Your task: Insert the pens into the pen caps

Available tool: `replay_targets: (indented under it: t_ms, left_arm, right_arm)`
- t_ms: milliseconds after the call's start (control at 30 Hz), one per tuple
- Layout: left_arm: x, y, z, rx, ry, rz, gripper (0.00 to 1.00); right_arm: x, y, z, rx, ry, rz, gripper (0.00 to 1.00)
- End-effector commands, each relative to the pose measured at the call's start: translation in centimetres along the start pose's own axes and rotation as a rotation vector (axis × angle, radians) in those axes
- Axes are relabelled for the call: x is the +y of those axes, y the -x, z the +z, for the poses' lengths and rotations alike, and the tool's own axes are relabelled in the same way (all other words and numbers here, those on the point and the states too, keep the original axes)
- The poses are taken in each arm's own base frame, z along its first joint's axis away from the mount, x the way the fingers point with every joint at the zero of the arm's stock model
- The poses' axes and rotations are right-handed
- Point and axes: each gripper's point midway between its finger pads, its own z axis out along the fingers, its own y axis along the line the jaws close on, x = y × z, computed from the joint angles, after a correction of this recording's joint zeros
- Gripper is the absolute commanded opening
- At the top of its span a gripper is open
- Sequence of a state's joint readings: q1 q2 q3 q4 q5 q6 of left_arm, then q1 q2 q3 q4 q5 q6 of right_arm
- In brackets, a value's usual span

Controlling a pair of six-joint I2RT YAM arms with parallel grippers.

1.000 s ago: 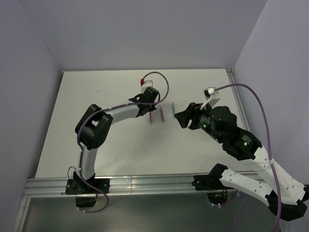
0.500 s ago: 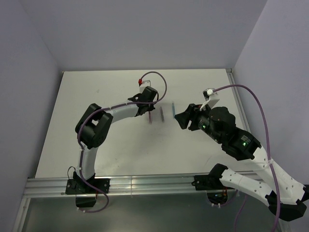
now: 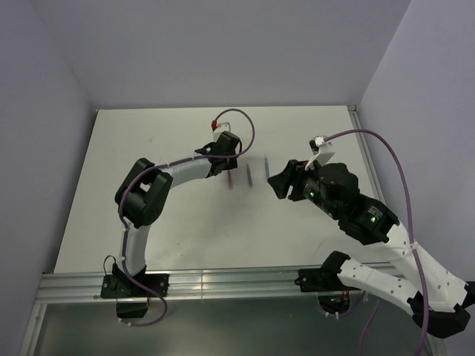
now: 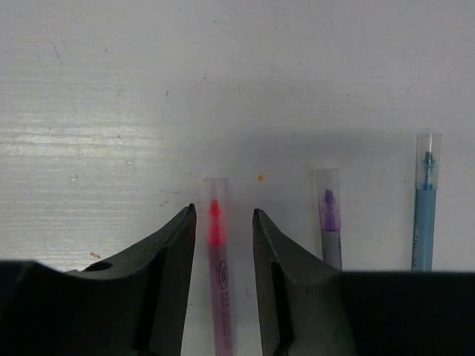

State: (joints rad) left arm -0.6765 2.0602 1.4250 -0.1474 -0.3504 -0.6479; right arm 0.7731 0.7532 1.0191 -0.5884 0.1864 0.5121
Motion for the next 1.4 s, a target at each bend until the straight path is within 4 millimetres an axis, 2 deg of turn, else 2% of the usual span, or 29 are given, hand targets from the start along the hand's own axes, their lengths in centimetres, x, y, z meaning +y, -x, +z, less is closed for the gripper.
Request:
replay_targets:
  t_ms: [0, 100, 133, 200, 233, 300, 333, 367, 400, 433, 500, 533, 567, 600, 667, 700, 767, 800, 833, 900, 967, 1000, 1167, 1367]
  left_arm:
    - [-1.1, 2.3, -1.3, -0.047, -0.049, -0.025, 0.41]
    - [-1.6, 4.0, -3.1, -0.076, -0.076, -0.034, 0.41]
    - [-1.9, 5.5, -4.6, -0.105, -0.094, -0.044, 0.41]
    - [-2.0, 6.7, -6.3, -0.124, -0.108, -0.037, 0.41]
    - [-2.3, 8.4, -8.4, -0.157, -0.136, -0.046, 0.42]
    - [-1.8, 9.4, -10.7, -0.173, -0.149, -0.033, 0.43]
    - [-1.9, 11.2, -13.6, -0.215, -0.191, -0.046, 0.43]
    - [-1.7, 11.7, -15.1, -0.231, -0.212, -0.036, 0.43]
    - [-1.2, 11.4, -16.1, -0.228, -0.224, -0.025, 0.43]
    - [-0.8, 12.8, -19.1, -0.270, -0.259, -0.029, 0.44]
    - [0.5, 12.4, -21.4, -0.264, -0.252, -0.013, 0.45]
    - [0.8, 13.4, -24.3, -0.302, -0.288, -0.026, 0.46]
    - [1.0, 13.1, -25.5, -0.296, -0.311, -0.025, 0.46]
    - [1.7, 13.5, -28.3, -0.335, -0.345, -0.032, 0.47]
    - [3.1, 13.0, -29.9, -0.360, -0.344, -0.010, 0.49]
    - [4.0, 13.4, -32.0, -0.405, -0.352, -0.013, 0.50]
    - [5.7, 12.4, -32.3, -0.415, -0.310, 0.028, 0.52]
    - [6.5, 12.3, -33.4, -0.446, -0.312, 0.028, 0.52]
    - [7.2, 11.3, -32.7, -0.440, -0.291, 0.045, 0.53]
    - [7.9, 10.9, -33.4, -0.465, -0.300, 0.046, 0.53]
    - [8.5, 9.9, -32.8, -0.467, -0.293, 0.054, 0.53]
    - [8.9, 10.1, -33.3, -0.493, -0.291, 0.043, 0.53]
    - [9.7, 9.2, -33.0, -0.520, -0.293, 0.042, 0.53]
    - [10.0, 9.3, -33.0, -0.523, -0.280, 0.033, 0.53]
  right_arm:
    - [0.4, 1.5, -0.4, -0.040, 0.004, 0.017, 0.65]
    - [0.4, 1.5, -0.3, -0.039, 0.000, 0.019, 0.65]
    - [0.4, 1.5, -0.3, -0.039, 0.000, 0.021, 0.66]
    - [0.3, 1.5, -0.2, -0.038, -0.002, 0.020, 0.66]
    - [0.3, 1.6, -0.3, -0.040, -0.003, 0.023, 0.66]
    - [0.4, 1.6, -0.2, -0.039, -0.001, 0.023, 0.68]
    - [0.4, 1.7, -0.2, -0.043, -0.004, 0.029, 0.68]
    - [0.3, 1.8, -0.2, -0.044, -0.007, 0.034, 0.69]
    - [0.3, 2.1, -0.2, -0.053, -0.010, 0.042, 0.72]
    - [0.3, 2.2, -0.2, -0.056, -0.009, 0.049, 0.75]
    - [0.2, 2.4, -0.2, -0.061, -0.011, 0.060, 0.83]
    - [0.1, 2.5, -0.2, -0.063, -0.016, 0.070, 0.89]
    - [0.0, 2.6, -0.2, -0.069, -0.023, 0.077, 0.96]
    - [-0.2, 2.7, -0.2, -0.077, -0.030, 0.084, 0.97]
    - [-0.3, 3.0, -0.5, -0.098, -0.025, 0.100, 1.00]
    - [-0.3, 3.1, -0.6, -0.107, -0.019, 0.104, 1.00]
    - [-0.3, 3.2, -0.6, -0.121, -0.019, 0.114, 1.00]
    - [-0.4, 3.3, -0.5, -0.124, -0.022, 0.120, 1.00]
    - [-0.4, 3.2, -0.3, -0.121, -0.028, 0.123, 1.00]
    - [-0.5, 3.0, 0.0, -0.113, -0.034, 0.129, 1.00]
    - [-0.6, 2.6, 0.5, -0.104, -0.034, 0.132, 1.00]
    - [-0.5, 2.4, 0.5, -0.102, -0.027, 0.128, 1.00]
    - [-0.8, 2.3, 0.6, -0.115, -0.031, 0.126, 1.00]
    - [-0.9, 2.0, 0.6, -0.118, -0.029, 0.129, 1.00]
